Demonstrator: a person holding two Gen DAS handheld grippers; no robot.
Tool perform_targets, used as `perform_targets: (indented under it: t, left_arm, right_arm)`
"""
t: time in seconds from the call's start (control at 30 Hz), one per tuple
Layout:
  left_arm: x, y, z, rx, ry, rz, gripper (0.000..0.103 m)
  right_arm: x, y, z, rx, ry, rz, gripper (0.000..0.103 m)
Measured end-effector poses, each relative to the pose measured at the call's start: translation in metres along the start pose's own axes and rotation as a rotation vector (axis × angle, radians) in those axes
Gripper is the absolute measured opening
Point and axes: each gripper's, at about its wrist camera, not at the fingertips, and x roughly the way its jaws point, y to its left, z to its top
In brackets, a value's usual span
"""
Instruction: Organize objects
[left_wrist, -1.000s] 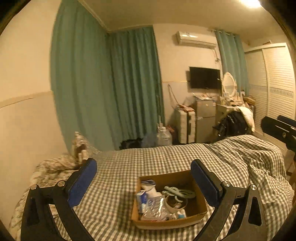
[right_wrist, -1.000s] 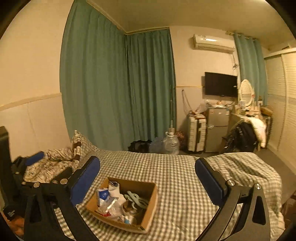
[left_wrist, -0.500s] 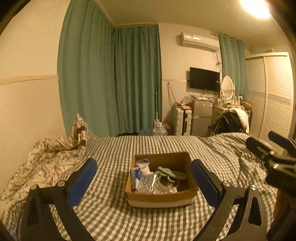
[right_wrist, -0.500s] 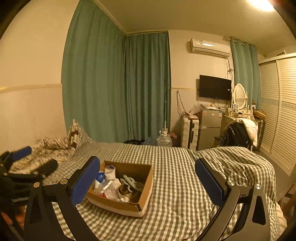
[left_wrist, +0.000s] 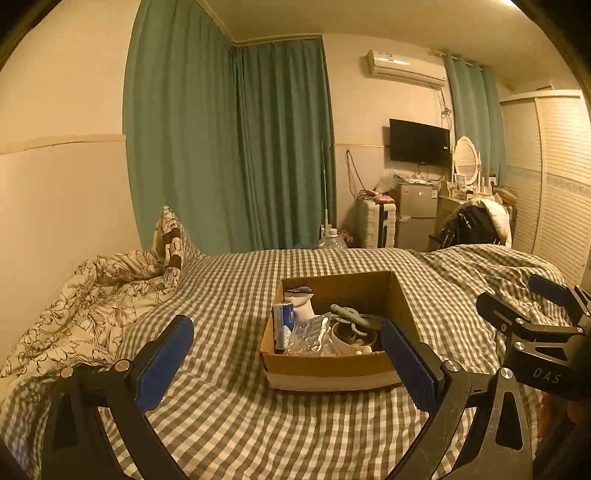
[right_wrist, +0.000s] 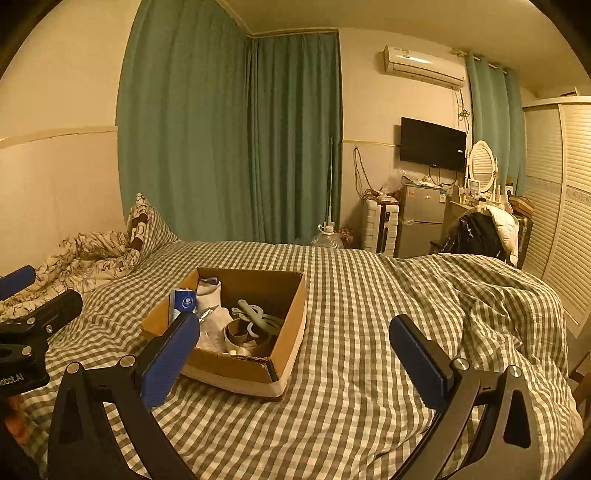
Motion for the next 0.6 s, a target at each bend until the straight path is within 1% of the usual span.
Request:
perform_targets:
  t: [0.6]
  left_arm:
    - [0.0045,0.0023,-0.0050,0.001,0.019,0.006,0.103]
  right_arm:
    - [-0.0060,0.0038,0.0035,-0.021,-0.010,-0.008,0.103]
